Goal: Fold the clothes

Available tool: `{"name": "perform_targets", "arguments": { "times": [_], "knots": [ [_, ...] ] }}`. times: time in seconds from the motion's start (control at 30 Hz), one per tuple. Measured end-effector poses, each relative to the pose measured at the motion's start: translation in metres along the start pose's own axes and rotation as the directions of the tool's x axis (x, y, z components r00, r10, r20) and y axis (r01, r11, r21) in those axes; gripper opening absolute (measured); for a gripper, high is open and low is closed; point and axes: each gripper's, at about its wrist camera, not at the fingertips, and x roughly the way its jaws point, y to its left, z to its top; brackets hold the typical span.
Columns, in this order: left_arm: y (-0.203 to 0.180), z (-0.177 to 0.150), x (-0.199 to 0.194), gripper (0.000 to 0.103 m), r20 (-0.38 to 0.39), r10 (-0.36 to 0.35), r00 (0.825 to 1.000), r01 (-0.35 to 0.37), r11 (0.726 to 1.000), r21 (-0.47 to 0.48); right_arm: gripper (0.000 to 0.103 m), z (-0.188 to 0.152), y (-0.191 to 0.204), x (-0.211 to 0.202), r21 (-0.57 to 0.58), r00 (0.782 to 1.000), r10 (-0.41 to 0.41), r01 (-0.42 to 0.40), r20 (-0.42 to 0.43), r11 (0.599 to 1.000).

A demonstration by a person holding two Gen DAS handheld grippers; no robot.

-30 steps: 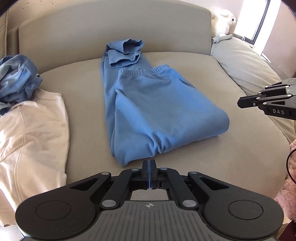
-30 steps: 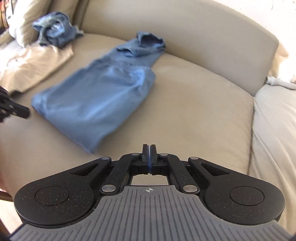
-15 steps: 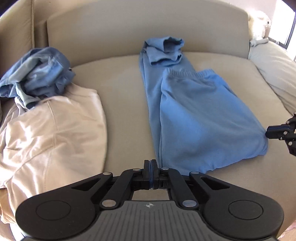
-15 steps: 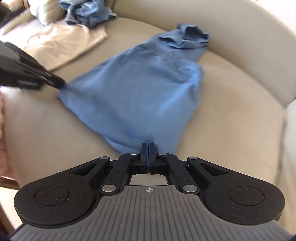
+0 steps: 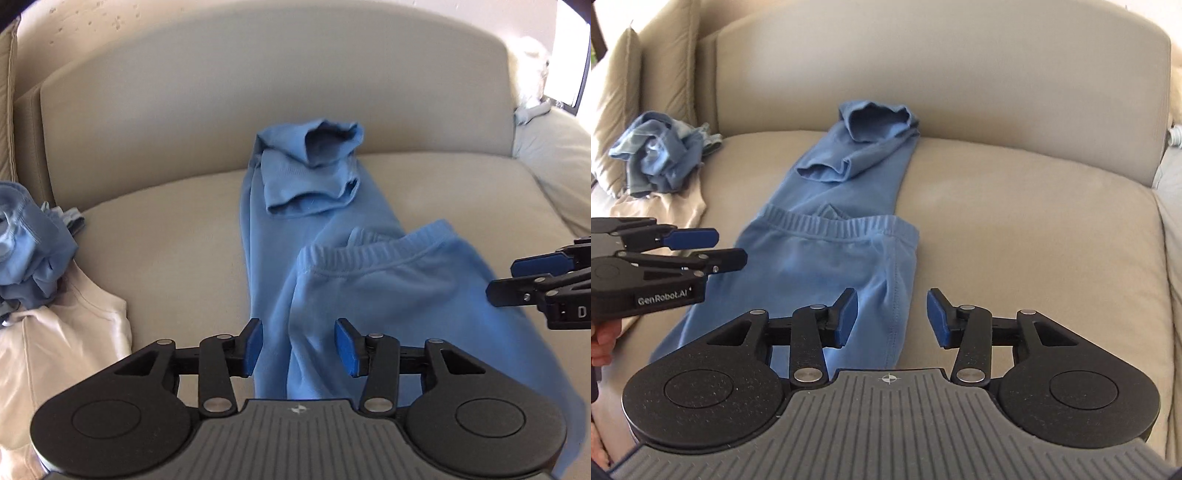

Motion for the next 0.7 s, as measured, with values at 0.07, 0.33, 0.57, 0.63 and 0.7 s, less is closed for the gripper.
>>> {"name": "perform_targets", "arguments": {
  "times": [0.07,0.33,0.57,0.63,0.7],
  "knots": [
    [0.002,-0.002,0.001,0.016,0.026,-0.026,0.999,0.026,1.000,0.004,0.043,0.000,-0.005,0.021,0.048,0.997,0.060,-0.057,-0.048,0.997],
    [0.006,-0.010,-0.059,0.004,0.295,-0.007,0.955,0.010,1.000,-0.010,0.007,0.000,0.037,-0.018,-0.245,0.970,0.074,-0.016,0.230,0.969],
    [0.008,-0.008,-0.022,0.027,0.068,0.102,0.992,-0.100,0.995,-0.028,0.030,0.012,0.030,0.038,-0.172,0.999,0.016,-0.010,0.037,0.985],
    [0.019,-0.010,-0.039,0.056,0.049,0.091,0.995,-0.086,0.992,-0.094,0.040,0.012,0.025,0.033,-0.127,1.000,0.017,-0.015,0.013,0.992],
    [0.025,-0.017,-0.063,0.060,0.039,0.066,0.997,-0.060,0.989,-0.135,0.058,0.007,0.015,0.002,-0.048,0.997,0.060,-0.058,0.055,0.997]
  ]
}}
